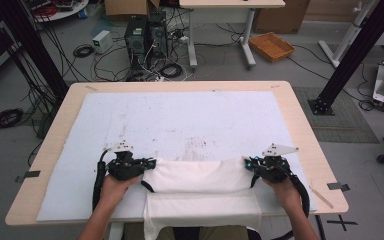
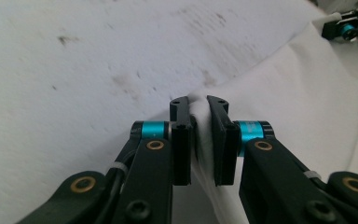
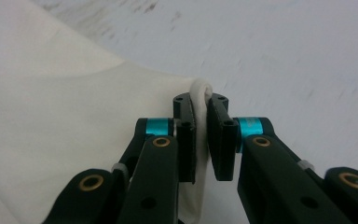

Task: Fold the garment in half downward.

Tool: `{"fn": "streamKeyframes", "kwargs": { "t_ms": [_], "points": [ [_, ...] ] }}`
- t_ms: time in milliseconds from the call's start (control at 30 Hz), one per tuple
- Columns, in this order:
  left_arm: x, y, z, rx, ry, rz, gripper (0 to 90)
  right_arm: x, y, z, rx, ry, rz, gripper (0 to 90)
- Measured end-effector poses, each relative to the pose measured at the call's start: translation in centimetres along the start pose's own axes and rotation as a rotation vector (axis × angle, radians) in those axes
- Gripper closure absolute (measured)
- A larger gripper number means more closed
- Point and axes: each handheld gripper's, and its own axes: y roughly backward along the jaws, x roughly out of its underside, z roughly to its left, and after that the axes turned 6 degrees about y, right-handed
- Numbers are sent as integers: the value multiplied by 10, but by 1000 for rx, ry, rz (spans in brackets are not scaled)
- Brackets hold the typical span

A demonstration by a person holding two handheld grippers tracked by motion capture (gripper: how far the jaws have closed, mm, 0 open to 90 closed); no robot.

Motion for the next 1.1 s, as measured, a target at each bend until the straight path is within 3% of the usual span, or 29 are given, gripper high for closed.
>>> {"fn": "streamKeyframes", "kwargs": {
  "t_ms": [100,167,300,367,433,467,500,533,667,733,933,1000,1067,1100],
  "points": [
    [-7,-3,5,0,25,-23,803,-9,-6,-5,30,9,-11,830],
    [-18,-8,13,-18,61,-56,803,-22,-16,-13,98,15,-5,829],
    [-30,-17,19,-54,89,-94,803,-35,-26,-25,167,1,-11,828],
    [-32,-21,20,-66,87,-101,800,-39,-29,-27,190,-12,-15,825],
    [-32,-22,20,-73,88,-106,718,-39,-31,-27,191,-18,-15,807],
    [-32,-22,20,-73,88,-106,718,-38,-33,-27,178,-31,-1,807],
    [-29,-21,20,-86,111,-79,718,-38,-33,-27,178,-31,-1,745],
    [-28,-18,19,-97,98,-75,533,-33,-32,-26,201,-69,35,492],
    [-19,-4,15,-93,90,-83,514,-22,-13,-23,189,-141,-43,415],
    [-13,-1,12,-81,84,-63,514,-16,-5,-23,180,-170,-65,421],
    [1,-6,5,-66,70,2,521,-3,-3,-22,108,-188,0,476],
    [3,-8,2,-62,62,18,604,-3,-7,-21,92,-192,15,507],
    [4,-9,-2,-74,29,33,770,-3,-12,-21,64,-177,43,636],
    [5,-9,-3,-85,12,36,807,-3,-14,-19,57,-159,64,723]
  ]
}}
